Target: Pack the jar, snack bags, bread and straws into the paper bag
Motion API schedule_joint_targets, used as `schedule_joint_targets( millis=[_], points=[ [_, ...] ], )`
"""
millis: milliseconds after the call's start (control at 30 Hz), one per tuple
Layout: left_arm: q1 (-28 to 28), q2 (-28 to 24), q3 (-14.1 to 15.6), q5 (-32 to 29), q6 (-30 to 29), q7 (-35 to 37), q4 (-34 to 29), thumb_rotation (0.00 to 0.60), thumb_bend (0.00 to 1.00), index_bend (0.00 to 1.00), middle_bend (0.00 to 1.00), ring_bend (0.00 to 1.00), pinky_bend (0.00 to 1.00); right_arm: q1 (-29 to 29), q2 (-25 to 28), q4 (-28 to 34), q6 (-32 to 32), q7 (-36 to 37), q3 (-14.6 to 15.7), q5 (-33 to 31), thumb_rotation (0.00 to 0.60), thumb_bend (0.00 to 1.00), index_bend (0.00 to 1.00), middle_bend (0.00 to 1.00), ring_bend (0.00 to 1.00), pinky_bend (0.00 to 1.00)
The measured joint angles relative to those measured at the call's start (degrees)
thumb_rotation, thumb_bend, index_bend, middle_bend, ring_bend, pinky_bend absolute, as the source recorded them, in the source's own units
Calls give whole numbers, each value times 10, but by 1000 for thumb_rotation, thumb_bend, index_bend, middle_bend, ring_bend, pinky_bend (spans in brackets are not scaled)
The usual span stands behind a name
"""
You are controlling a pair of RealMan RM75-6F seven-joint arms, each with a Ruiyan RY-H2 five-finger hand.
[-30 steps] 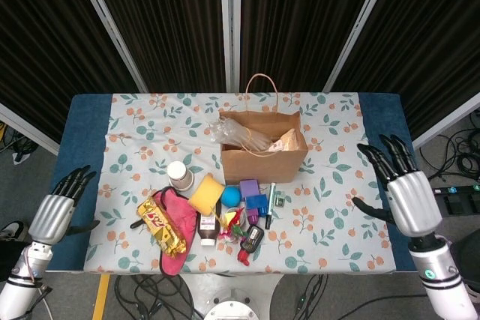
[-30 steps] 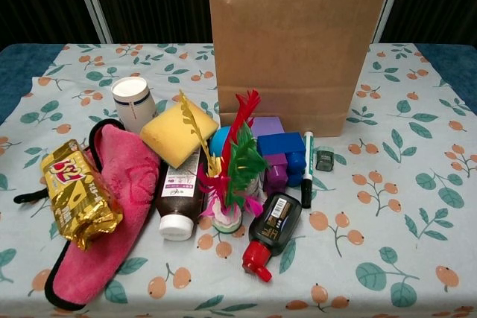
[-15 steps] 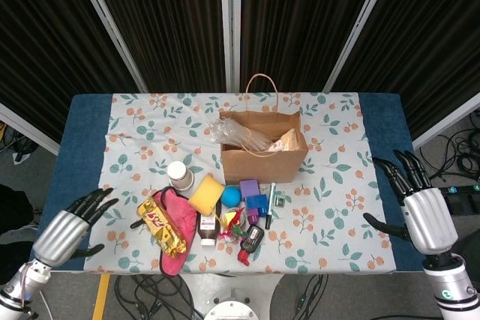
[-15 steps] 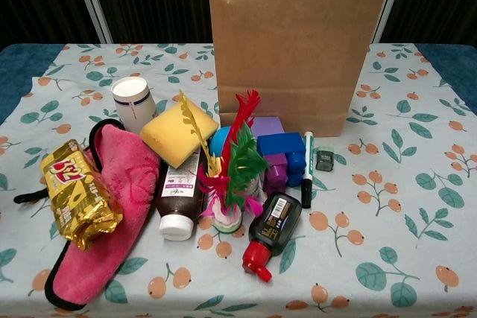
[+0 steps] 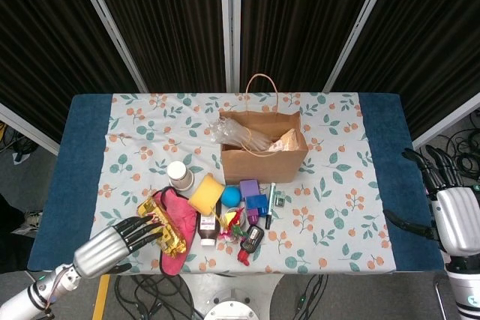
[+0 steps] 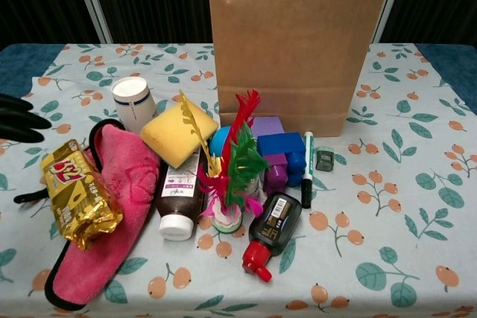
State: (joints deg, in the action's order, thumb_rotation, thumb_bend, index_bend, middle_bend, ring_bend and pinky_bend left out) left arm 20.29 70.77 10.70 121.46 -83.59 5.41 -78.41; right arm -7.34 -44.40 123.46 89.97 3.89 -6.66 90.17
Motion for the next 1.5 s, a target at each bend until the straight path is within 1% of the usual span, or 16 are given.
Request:
schedule_joint_targets(
  millis=[133,333,700,800,1167,1300,1500],
  points=[
    [21,15,-3,-7,31,4,14,600,58,176,215,94,228,13,8,2,13,6,3,4,600,0,99,180,13,0],
    [48,33,0,-13,69,0,27,600,60,190,223,94,225,14,8,2,8,17,0,-11,600,0,100,180,13,0],
    [88,71,-4,-31,103,7,72,600,65,220,247,114,227,15,-4,-11,2,15,-5,-21,600,0,100,178,13,0],
    [95,84,-1,-33,107,14,89,600,72,234,270,124,228,15,-4,-17,2,21,-6,-23,600,0,99,178,13,0],
    [113,127,11,-39,105,31,143,600,81,245,277,133,235,14,-4,-34,-9,39,-12,-41,600,0,100,178,13,0],
    [121,139,14,-43,105,39,157,600,88,251,284,148,261,10,-7,-39,-19,41,-14,-51,600,0,99,178,13,0],
    [127,155,20,-47,101,48,176,600,113,307,333,209,334,3,-14,-51,-34,44,-18,-66,600,0,100,178,13,0]
  ],
)
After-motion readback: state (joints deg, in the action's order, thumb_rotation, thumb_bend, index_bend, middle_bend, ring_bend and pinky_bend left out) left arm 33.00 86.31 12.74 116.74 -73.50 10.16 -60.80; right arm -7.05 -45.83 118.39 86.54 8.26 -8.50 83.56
